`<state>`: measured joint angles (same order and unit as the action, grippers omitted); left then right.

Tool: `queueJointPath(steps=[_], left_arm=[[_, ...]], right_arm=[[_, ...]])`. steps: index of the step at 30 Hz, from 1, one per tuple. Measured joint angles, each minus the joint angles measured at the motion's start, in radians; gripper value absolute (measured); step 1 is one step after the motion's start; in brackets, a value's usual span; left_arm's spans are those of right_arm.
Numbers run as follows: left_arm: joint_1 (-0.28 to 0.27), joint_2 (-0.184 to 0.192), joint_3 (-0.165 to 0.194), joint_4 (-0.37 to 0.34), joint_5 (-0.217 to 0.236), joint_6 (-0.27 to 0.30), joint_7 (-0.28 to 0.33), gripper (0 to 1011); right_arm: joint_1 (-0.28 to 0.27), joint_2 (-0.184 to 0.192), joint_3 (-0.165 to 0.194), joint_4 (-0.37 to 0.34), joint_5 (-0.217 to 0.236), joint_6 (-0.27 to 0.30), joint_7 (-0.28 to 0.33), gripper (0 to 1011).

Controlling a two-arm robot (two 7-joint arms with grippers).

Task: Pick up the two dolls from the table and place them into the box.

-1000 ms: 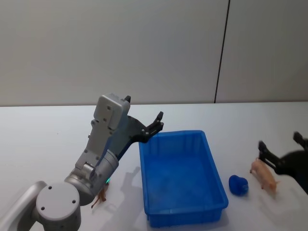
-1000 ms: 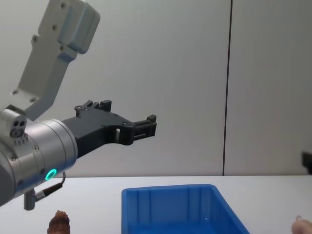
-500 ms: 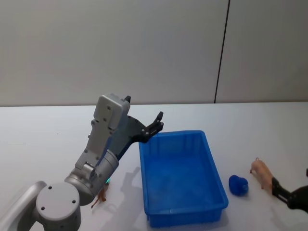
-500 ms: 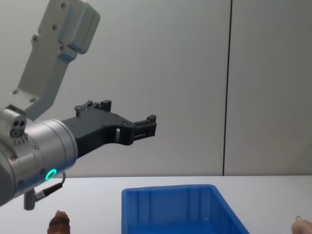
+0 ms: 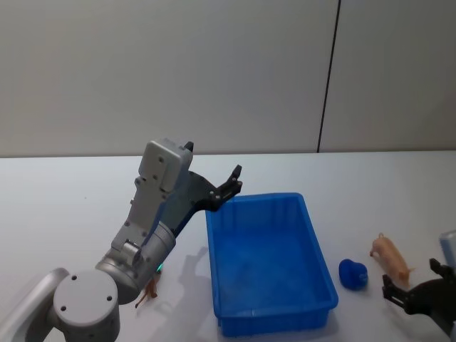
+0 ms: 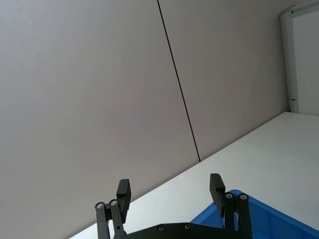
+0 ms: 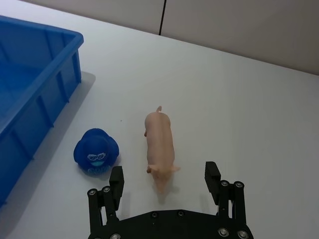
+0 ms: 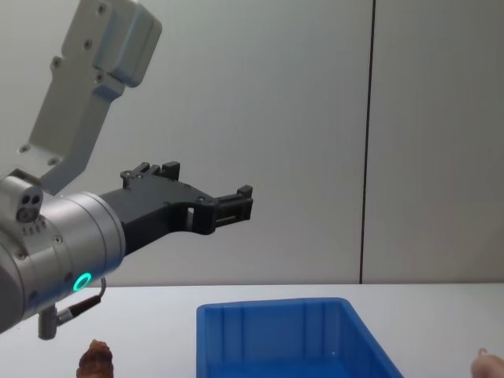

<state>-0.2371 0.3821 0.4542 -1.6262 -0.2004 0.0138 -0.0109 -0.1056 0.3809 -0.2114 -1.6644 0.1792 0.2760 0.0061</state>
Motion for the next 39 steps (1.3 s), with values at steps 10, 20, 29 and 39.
queueJointPath(steps=[10, 20, 29, 39], left_arm=[[0.0, 0.0, 0.0, 0.0, 0.0, 0.0, 0.0, 1003], [0.0, 0.0, 0.0, 0.0, 0.0, 0.0, 0.0, 1003], [0.0, 0.0, 0.0, 0.0, 0.0, 0.0, 0.0, 1003], [0.0, 0.0, 0.0, 0.0, 0.0, 0.0, 0.0, 1003]], right_arm=[[0.094, -0.056, -0.022, 0.118, -0.077, 0.009, 0.019, 1001], [0.148, -0.087, -0.031, 0.191, -0.115, 0.008, 0.016, 949], [0.17, -0.101, -0.035, 0.221, -0.132, 0.007, 0.014, 712], [0.182, -0.107, -0.037, 0.237, -0.14, 0.006, 0.013, 397]])
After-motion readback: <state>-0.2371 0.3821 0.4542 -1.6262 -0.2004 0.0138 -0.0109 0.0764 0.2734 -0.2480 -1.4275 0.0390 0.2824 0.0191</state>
